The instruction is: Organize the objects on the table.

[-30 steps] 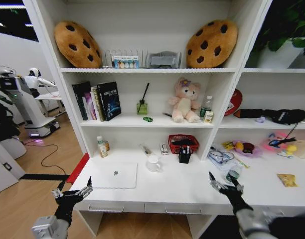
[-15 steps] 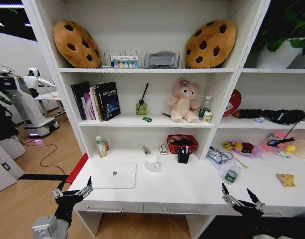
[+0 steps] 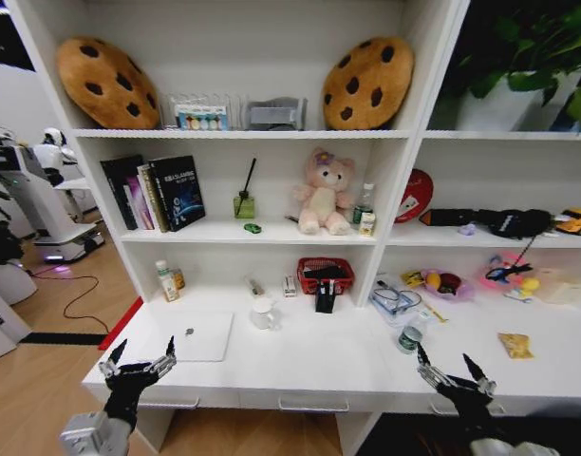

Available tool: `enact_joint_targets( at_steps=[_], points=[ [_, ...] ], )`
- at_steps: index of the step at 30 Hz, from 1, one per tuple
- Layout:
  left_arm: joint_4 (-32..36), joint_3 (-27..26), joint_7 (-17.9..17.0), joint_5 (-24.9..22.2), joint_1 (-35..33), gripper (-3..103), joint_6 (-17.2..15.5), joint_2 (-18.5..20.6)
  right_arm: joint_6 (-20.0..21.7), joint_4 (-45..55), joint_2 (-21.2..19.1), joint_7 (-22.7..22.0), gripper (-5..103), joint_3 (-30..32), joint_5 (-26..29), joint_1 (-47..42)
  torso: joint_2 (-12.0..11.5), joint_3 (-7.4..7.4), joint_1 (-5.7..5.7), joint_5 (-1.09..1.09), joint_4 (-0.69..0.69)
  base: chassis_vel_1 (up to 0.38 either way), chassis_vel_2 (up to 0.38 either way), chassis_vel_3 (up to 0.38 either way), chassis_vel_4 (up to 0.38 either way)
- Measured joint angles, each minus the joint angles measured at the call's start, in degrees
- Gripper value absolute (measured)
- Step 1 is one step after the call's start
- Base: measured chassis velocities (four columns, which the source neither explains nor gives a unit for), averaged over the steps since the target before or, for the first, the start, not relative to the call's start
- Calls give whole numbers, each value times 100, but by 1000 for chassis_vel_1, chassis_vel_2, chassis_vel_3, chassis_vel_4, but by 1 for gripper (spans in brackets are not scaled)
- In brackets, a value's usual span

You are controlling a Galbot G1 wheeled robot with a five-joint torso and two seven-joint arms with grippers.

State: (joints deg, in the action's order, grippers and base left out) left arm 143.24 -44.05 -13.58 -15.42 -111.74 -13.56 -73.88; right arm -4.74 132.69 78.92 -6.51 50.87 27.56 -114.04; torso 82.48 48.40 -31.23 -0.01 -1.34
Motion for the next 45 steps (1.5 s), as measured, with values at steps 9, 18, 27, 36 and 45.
enact_joint_targets(
  at_steps=[9, 18, 27, 36, 45],
  points=[
    [2, 2, 2, 0, 0, 100, 0, -1, 314, -233, -138, 63, 100, -254, -62, 409, 0, 0, 1, 3, 0, -105, -131, 134, 110],
    [1, -2, -1, 0, 0, 100, 0, 0, 660, -736, -375, 218, 100, -606, -439, 957, 1, -1, 1, 0, 1, 36, 33, -35, -34],
    [1, 0, -1, 0, 0, 100, 0, 0, 868, -1528, -738, 225, 100, -765, -431, 1591, 0, 0, 1, 2, 1, 0, 0, 0, 0],
    [1, 0, 0, 0, 0, 100, 0, 0, 948, -2286, -1212, 332, 101, -1121, -313, 2464, 0, 0, 1, 2, 2, 0, 0, 0, 0],
    [0, 0, 0, 0, 0, 100, 0, 0, 939, -2384, -1340, 458, 76, -1197, -294, 2557, 0, 0, 1, 1, 1, 0, 0, 0, 0]
  ],
)
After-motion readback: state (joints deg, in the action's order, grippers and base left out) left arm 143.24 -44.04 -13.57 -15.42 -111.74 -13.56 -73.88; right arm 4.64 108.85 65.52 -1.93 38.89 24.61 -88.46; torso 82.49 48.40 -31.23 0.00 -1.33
